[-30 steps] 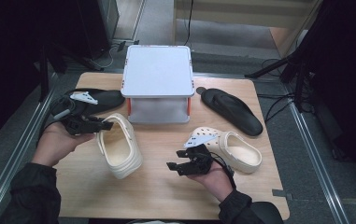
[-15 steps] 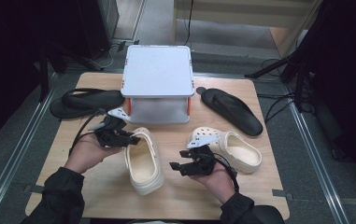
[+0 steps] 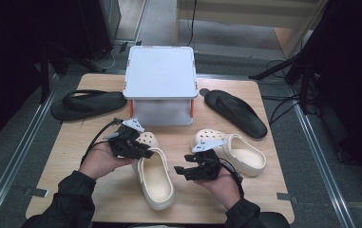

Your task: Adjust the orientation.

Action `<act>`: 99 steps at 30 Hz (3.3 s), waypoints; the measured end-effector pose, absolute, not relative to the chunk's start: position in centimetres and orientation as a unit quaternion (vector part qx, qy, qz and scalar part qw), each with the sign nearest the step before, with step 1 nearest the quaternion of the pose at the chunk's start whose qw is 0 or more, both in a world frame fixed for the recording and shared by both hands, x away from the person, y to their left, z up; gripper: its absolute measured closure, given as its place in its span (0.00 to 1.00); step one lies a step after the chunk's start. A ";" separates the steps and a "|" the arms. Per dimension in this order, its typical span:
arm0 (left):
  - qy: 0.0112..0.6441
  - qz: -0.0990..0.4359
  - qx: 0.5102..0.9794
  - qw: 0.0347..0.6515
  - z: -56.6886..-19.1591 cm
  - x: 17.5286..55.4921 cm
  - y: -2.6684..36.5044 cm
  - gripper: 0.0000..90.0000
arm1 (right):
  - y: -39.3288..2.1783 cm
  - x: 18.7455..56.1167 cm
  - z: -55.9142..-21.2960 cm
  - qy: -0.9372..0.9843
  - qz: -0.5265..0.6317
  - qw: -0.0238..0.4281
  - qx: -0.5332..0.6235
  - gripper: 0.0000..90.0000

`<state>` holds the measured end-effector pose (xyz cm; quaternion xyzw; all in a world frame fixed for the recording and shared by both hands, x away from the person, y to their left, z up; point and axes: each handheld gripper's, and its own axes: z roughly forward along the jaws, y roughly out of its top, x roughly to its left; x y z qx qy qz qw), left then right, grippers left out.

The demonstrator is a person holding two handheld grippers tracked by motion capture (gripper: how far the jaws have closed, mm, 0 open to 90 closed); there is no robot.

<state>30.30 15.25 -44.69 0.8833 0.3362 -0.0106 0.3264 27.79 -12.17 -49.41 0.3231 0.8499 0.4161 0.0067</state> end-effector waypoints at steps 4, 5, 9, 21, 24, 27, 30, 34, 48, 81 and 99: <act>0.336 -0.005 0.883 0.326 -45.1 30.2 15.0 0.72 | -12.1 27.7 -49.4 0.851 0.414 0.005 0.323 0.43; 0.338 -0.007 0.883 0.327 -45.1 30.3 15.0 0.72 | -12.1 27.7 -49.4 0.851 0.414 0.006 0.324 0.43; 0.341 -0.009 0.881 0.329 -45.0 30.3 15.1 0.68 | -12.1 27.7 -49.4 0.851 0.414 0.006 0.323 0.43; 0.368 0.016 0.853 0.369 -42.7 29.6 18.1 0.60 | -12.3 27.6 -49.2 0.849 0.421 0.012 0.320 0.45; 0.377 0.026 0.847 0.373 -42.9 29.4 19.3 0.73 | -12.3 27.6 -49.1 0.848 0.424 0.011 0.319 0.48; 0.392 0.032 0.842 0.369 -43.7 29.3 20.4 0.84 | -12.3 27.5 -49.1 0.847 0.428 0.007 0.317 0.51; 0.404 0.037 0.838 0.365 -44.6 29.1 21.0 0.91 | -12.3 27.5 -49.1 0.849 0.427 0.001 0.312 0.57; 0.416 0.037 0.831 0.368 -45.4 28.7 21.5 0.97 | -12.3 27.3 -49.0 0.852 0.425 -0.008 0.306 0.69; 0.426 0.047 0.831 0.355 -49.0 26.2 21.2 0.98 | -12.4 25.0 -49.0 0.865 0.420 -0.006 0.274 1.00; 0.443 0.044 0.825 0.349 -50.6 28.0 19.5 0.99 | -9.6 25.5 -50.0 0.871 0.420 -0.011 0.254 1.00; 0.447 0.039 0.819 0.357 -50.8 29.8 19.8 0.99 | -8.5 26.2 -50.2 0.870 0.426 -0.017 0.249 0.97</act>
